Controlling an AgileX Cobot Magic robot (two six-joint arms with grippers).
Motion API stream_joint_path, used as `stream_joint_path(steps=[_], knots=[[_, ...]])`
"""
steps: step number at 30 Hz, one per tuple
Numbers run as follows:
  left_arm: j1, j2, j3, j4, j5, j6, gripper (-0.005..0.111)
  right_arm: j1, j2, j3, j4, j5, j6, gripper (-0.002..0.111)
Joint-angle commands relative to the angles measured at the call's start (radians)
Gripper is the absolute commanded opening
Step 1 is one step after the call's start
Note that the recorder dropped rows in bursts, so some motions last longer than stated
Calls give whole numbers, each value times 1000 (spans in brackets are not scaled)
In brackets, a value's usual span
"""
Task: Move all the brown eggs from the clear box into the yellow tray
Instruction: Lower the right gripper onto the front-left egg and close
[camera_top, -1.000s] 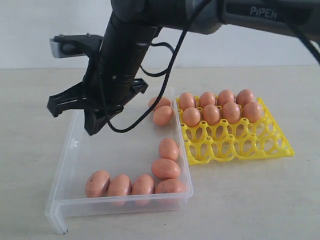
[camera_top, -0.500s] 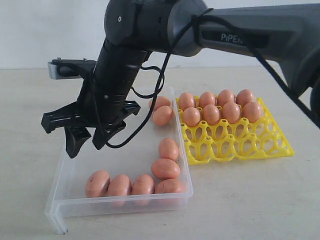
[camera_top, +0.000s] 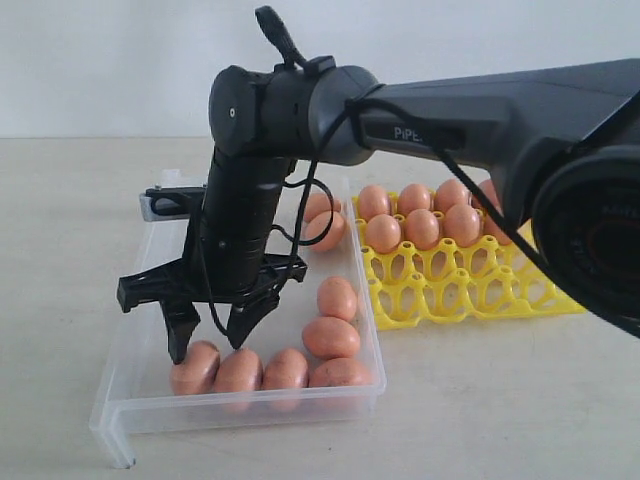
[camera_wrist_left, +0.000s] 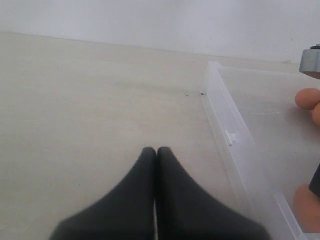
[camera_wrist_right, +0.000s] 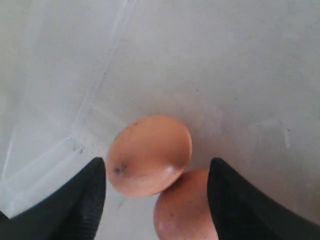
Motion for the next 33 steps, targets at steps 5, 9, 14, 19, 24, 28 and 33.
stream_joint_path(steps=[5,9,14,19,24,28,33], knots=[[-4,-1,3,4,-7,5,-4,2,28,-4,24,-102,-4,58],[-4,-1,3,4,-7,5,-4,2,28,-4,54,-127,-6,58],[-4,-1,3,-4,-7,5,-4,2,28,-4,82,-103,-43,58],[-4,-1,3,-4,-7,5,-4,2,28,-4,76,-62,-43,58],[-4,-1,3,-26,-14,-36,-4,2,28,-4,69,-61,-43,58],[-4,-1,3,-26,-56,-36,-4,2,28,-4,69,-74,-40,58],[-4,-1,3,-26,-96,-36,-4,2,28,-4,69,-80,-42,58]])
